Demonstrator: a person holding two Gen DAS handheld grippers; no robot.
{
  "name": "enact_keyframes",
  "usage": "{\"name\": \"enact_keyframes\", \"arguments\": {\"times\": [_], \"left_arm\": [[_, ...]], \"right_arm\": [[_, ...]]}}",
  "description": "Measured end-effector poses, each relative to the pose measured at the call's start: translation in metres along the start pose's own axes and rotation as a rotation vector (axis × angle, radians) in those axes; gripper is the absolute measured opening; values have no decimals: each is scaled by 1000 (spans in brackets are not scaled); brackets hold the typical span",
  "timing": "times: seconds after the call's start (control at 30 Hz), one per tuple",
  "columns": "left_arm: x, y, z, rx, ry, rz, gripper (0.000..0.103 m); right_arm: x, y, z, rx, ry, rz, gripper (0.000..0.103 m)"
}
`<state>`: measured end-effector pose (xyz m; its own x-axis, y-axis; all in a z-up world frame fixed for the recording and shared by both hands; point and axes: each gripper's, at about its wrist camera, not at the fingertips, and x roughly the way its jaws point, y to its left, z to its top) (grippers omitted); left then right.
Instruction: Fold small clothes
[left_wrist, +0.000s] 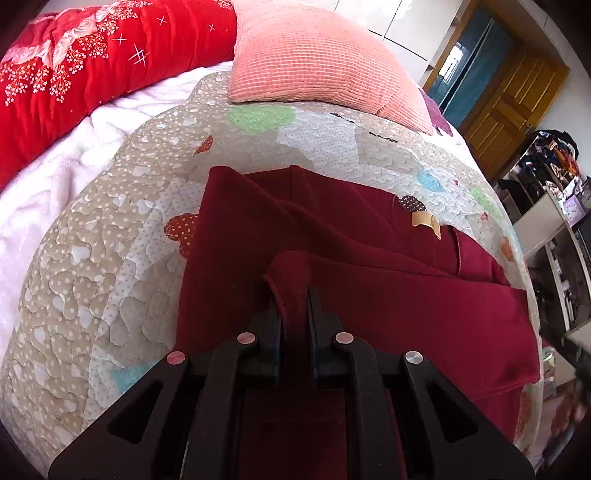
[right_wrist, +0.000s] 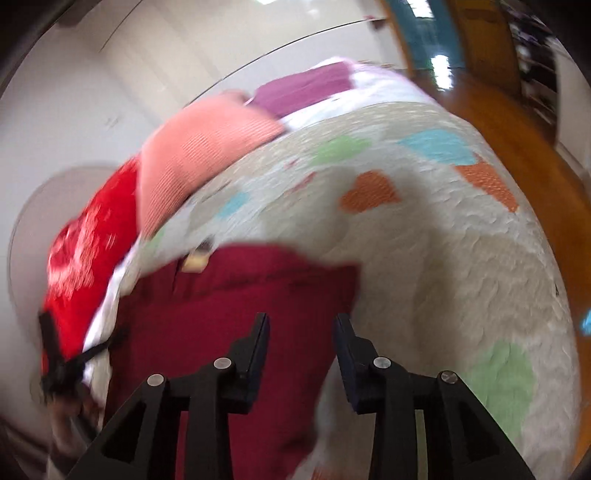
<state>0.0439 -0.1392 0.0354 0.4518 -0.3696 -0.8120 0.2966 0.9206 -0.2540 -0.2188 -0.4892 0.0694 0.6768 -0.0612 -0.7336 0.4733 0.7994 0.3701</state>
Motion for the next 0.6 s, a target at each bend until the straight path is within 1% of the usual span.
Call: {"name": "enact_keyframes", "arguments": {"times": [0.03,0.17,0.2,0.23,0.3,0.33,0.43,0.5,0.57,0.6], "left_arm": [[-1,0,0,-1,-1,1,10],[-3,-3,1,3,-4,6,10],[-4,-3,0,8,-8,8,10],[-5,-4,0,12,-10,9,10],[-4,-4,-1,17,-9,8,10],[-3,-2,-2,16,-6,7,10],[-2,1,-2,2,3,-7,11],[-4,0,-1,1,2,-12,11],[-4,-2,0,7,1,-7,10],[-4,-2,1,9,0,-5,10]], "right_arm": [[-5,12,-9,-57,12,-26,34],[-5,40,-32,-181,40,-22,34],[-2,44,-35,-216,43,-49,34],[5,49,-40,-269,58,-123,34],[18,45,-48,-317,94,-256,34],[23,40,-51,-323,107,-284,34],[23,23,-53,-270,110,-229,34],[15,20,-46,-232,97,-189,34],[5,20,-32,-190,36,-160,34],[2,19,-23,-159,-5,-172,40]]}}
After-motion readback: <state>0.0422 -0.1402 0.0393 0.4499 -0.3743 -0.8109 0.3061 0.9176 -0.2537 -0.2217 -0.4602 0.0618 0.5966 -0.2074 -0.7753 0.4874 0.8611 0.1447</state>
